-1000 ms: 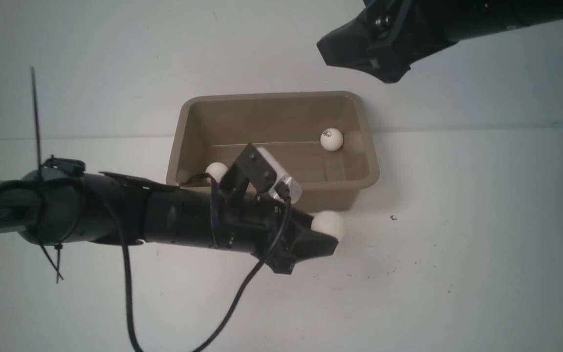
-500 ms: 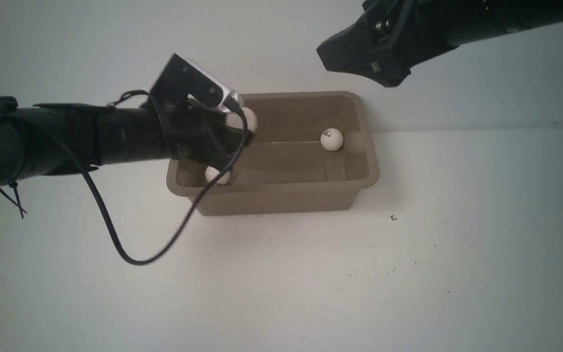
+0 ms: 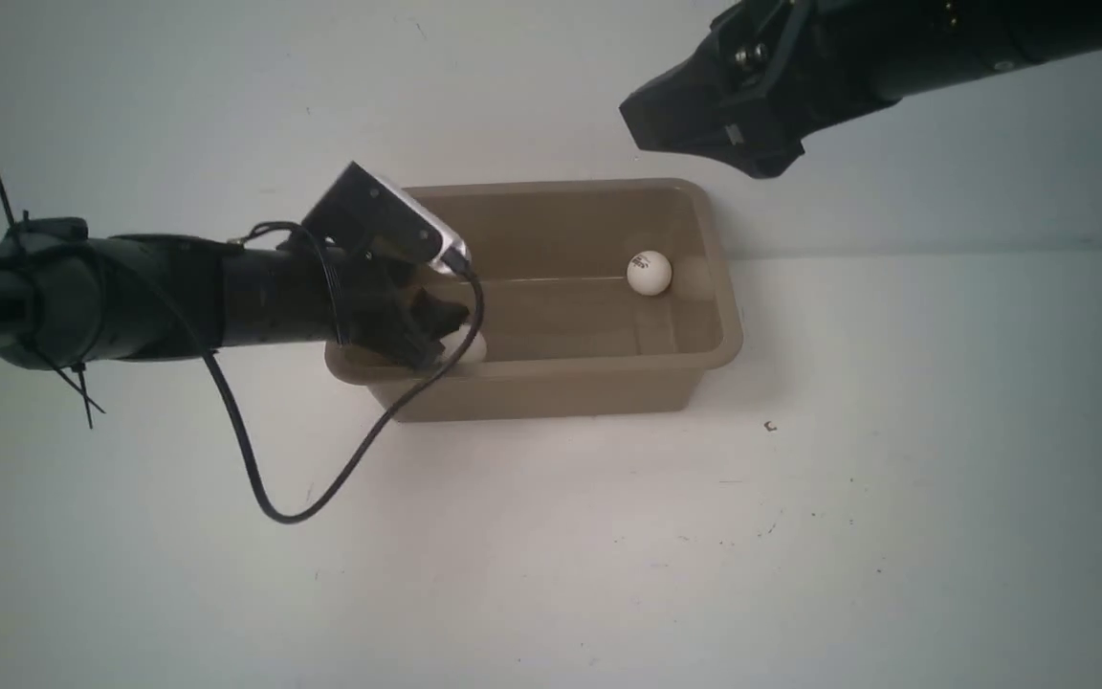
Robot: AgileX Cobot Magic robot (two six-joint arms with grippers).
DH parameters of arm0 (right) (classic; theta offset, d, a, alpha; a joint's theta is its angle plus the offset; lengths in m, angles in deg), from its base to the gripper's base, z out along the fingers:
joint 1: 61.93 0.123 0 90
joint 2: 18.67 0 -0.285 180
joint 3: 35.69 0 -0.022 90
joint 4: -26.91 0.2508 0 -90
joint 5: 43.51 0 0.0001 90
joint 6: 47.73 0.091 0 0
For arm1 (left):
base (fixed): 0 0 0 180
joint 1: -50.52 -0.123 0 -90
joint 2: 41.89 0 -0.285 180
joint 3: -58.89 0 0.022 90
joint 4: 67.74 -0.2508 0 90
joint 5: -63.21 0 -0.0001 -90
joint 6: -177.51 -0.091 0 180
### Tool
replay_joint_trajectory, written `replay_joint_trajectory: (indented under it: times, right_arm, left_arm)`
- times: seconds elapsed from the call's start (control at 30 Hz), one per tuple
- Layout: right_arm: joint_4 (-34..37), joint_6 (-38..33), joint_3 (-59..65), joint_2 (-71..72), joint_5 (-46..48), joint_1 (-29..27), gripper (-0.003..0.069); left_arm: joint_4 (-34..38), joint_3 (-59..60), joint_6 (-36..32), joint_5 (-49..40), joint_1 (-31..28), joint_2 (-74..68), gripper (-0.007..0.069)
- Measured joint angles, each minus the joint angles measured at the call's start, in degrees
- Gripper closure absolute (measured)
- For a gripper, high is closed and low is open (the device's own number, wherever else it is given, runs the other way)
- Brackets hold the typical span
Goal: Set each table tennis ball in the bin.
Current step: Use the left arm to put the table tennis ball into the box, then use the left arm to clamp the table tennis ball closest to it
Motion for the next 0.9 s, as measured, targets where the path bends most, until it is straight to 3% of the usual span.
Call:
replay_joint_trajectory:
  times: [0.2,0.37,0.57,0.67,0.73,0.9]
  right_arm:
    - [0.0,0.05,0.0,0.0,0.62,0.0,0.0069]
    - [-0.14,0.05,0.0,0.0,0.85,0.0,0.0069]
    - [-0.18,0.05,0.0,0.0,1.14,0.0,0.007]
    - [-0.18,-0.01,0.0,0.0,1.21,0.0,0.007]
    - [-0.2,-0.01,0.0,0.0,1.21,0.0,0.007]
    - [-0.14,-0.01,0.0,0.0,1.27,0.0,0.007]
  left_arm:
    - [0.79,0.0,-1.41,11.54,-0.38,7.32,0.0113]
    - [1.02,0.43,-5.67,13.71,-4.44,8.85,0.0113]
    - [0.69,2.03,-5.94,-1.45,-11.73,8.85,0.0113]
    - [-1.04,2.04,-4.91,-13.58,-16.63,8.85,0.0113]
    - [-6.29,2.04,-5.06,-26.14,-22.61,8.55,0.0115]
    - [-6.47,1.99,-9.37,-33.47,-29.56,5.8,0.0137]
